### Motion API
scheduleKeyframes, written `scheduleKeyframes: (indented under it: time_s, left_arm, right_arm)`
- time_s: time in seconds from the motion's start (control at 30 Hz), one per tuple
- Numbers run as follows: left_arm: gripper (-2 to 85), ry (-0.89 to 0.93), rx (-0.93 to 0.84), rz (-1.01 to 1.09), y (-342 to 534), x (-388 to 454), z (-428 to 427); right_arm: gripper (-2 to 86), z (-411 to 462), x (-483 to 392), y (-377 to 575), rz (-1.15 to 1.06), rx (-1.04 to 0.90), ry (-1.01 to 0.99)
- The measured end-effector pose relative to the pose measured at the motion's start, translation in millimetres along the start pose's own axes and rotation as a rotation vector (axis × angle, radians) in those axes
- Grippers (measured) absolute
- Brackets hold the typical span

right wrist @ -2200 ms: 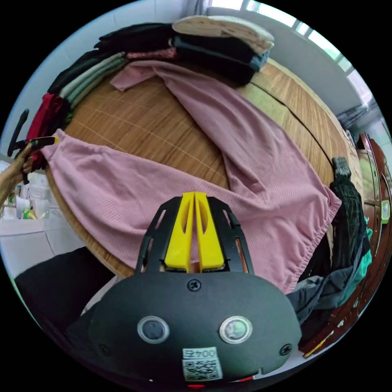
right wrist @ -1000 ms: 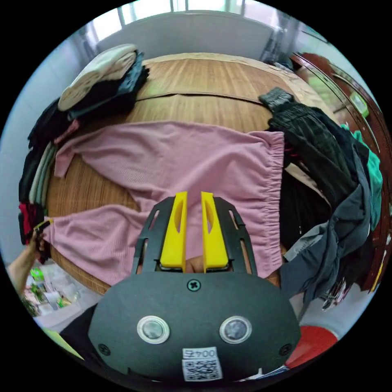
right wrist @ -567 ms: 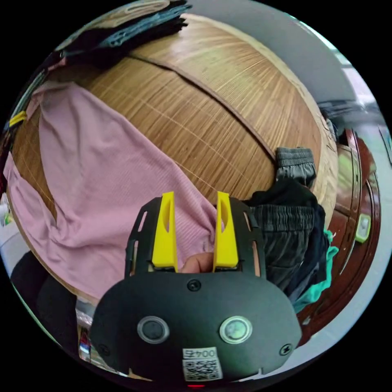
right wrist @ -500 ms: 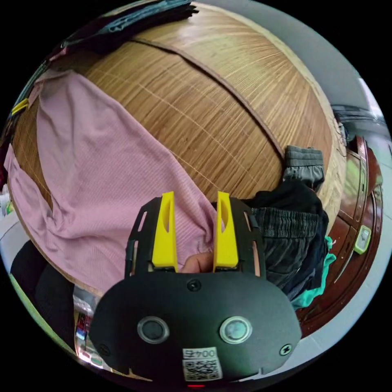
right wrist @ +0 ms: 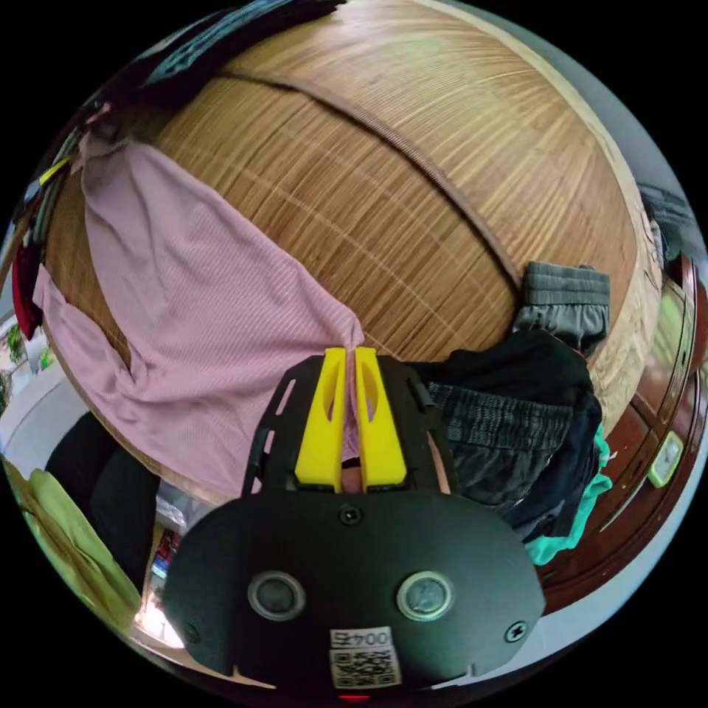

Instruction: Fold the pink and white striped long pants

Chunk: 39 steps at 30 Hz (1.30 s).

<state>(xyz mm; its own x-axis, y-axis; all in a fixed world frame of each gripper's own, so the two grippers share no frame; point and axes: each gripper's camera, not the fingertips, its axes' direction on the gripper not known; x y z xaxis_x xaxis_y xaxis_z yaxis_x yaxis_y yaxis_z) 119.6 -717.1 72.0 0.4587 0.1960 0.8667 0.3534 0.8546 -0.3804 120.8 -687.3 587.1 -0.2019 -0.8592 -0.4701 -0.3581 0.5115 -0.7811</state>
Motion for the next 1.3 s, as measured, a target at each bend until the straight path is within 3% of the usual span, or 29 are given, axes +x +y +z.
scheduleKeyframes:
  time_s: [0.1,0.2,0.3,0.47,0.63,0.77,0.9,1.13,1.3]
  left_arm:
    - [0.7,-0.016,0.034,-0.169,-7.6,-39.2,3.3]
    - [0.7,0.04,0.048,-0.252,-6.5,-62.5,14.7]
    - [1.1,0.067,0.026,-0.209,-1.8,-57.1,33.9]
    - [4.4,-0.126,0.049,-0.087,11.7,-38.6,57.0]
    - [11.2,-0.069,-0.091,-0.06,10.4,-55.4,104.0]
    - [8.4,-0.168,0.166,0.269,1.5,-2.4,95.5]
    - [6.5,-0.276,0.243,0.558,-27.9,61.1,114.7]
    - [6.8,-0.177,0.231,0.724,-63.1,87.7,148.2]
    - [8.1,0.017,0.155,0.741,-80.7,86.3,174.9]
  right_arm:
    - [2.5,-10.4,20.0,-2.2,0.138,0.122,-0.068]
    - [3.0,2.9,7.2,-10.2,0.1,0.09,-0.027]
    - [4.2,15.4,-6.8,-18.0,0.106,0.068,0.042]
    - [6.6,26.3,-14.8,-26.7,0.151,0.074,0.167]
    - [6.5,38.9,0.9,-26.5,0.261,0.147,0.113]
    - [6.3,41.7,-12.5,-30.5,0.129,0.22,0.052]
    - [11.4,55.5,-19.1,-51.3,-0.014,0.169,0.055]
    - [13.4,72.1,-2.1,-78.7,-0.142,0.054,-0.036]
    - [12.7,82.7,9.7,-89.7,-0.16,0.01,-0.078]
